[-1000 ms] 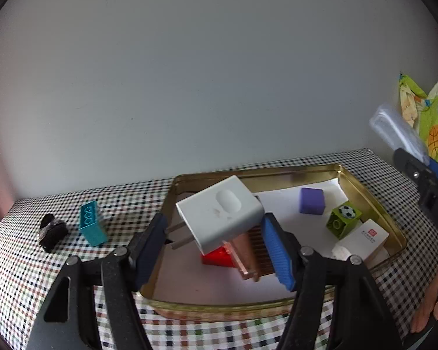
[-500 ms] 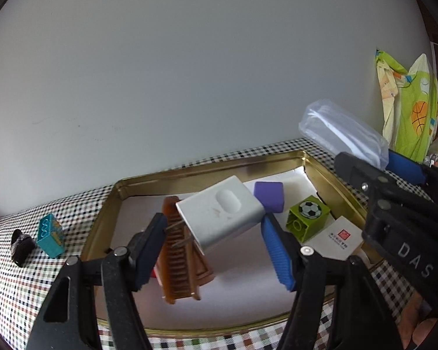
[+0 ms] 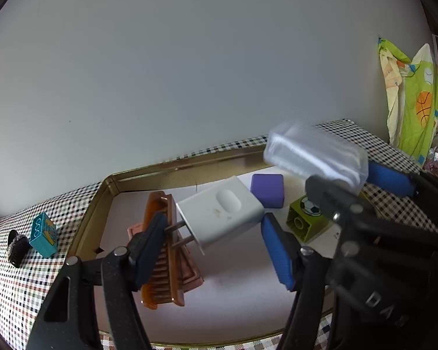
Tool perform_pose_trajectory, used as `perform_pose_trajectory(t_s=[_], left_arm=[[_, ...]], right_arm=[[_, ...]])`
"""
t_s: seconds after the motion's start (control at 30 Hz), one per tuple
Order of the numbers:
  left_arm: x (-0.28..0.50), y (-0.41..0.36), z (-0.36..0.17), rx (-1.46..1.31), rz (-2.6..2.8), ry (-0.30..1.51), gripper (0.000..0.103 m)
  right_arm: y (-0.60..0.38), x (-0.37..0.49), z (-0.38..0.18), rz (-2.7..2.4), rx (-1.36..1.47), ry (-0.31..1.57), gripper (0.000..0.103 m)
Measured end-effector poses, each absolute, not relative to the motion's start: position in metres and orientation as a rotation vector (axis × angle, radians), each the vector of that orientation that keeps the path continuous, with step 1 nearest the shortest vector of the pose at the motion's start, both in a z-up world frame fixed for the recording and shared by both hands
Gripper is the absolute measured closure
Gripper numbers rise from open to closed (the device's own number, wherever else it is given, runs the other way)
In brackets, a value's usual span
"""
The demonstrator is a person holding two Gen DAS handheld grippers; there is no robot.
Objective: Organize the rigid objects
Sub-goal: 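Open both grippers to drop the charger and clear box into the tin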
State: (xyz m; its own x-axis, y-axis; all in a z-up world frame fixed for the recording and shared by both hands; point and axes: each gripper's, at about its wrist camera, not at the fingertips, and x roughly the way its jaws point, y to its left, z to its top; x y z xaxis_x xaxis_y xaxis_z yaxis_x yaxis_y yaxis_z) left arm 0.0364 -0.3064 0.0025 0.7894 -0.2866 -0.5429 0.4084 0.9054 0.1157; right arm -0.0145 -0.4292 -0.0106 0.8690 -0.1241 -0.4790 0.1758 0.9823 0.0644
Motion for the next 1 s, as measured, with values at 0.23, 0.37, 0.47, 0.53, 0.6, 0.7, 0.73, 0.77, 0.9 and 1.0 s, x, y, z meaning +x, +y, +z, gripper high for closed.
perform_pose_trajectory(t_s=[0.23,0.37,0.47,0.53,0.6,0.7,0.73,0.77,0.9,1.0], left_arm=[[0.037,-0.310,0.001,0.256,-0.347,0.537,0.024],[0.028,-0.301,0.008,0.216,-0.360,0.468,0.000],[0.023,-0.296,0.011,0.218,-0.349,0.439,0.000],[0.025,-0.292,0.010,0.211,-0.338,0.442,0.000],[0.027,-0.287,0.010,0.194,-0.324,0.458,0.000],[0.031,-0.276,0.011,0.157,-0.303,0.477,0.000],[0.032,-0.271,0.012,0.144,-0.296,0.481,0.000],[0.031,-0.268,0.012,0.136,-0.291,0.481,0.000],[0.029,-0.254,0.012,0.130,-0.268,0.475,0.000],[0.027,-0.245,0.013,0.129,-0.242,0.474,0.000]], right_arm=[[-0.434,-0.011,-0.015,-0.162,0.140,0.506,0.031],[-0.444,-0.019,-0.013,-0.191,0.202,0.465,0.026],[-0.450,-0.026,-0.010,-0.220,0.228,0.423,0.025],[-0.454,-0.030,-0.008,-0.241,0.234,0.398,0.025],[-0.455,-0.034,-0.007,-0.275,0.231,0.370,0.025],[-0.458,-0.038,-0.005,-0.316,0.228,0.332,0.025],[-0.459,-0.040,-0.004,-0.322,0.229,0.323,0.025],[-0.460,-0.041,-0.004,-0.328,0.229,0.314,0.025],[-0.461,-0.049,0.000,-0.374,0.223,0.256,0.026],[-0.460,-0.057,0.003,-0.406,0.208,0.208,0.026]])
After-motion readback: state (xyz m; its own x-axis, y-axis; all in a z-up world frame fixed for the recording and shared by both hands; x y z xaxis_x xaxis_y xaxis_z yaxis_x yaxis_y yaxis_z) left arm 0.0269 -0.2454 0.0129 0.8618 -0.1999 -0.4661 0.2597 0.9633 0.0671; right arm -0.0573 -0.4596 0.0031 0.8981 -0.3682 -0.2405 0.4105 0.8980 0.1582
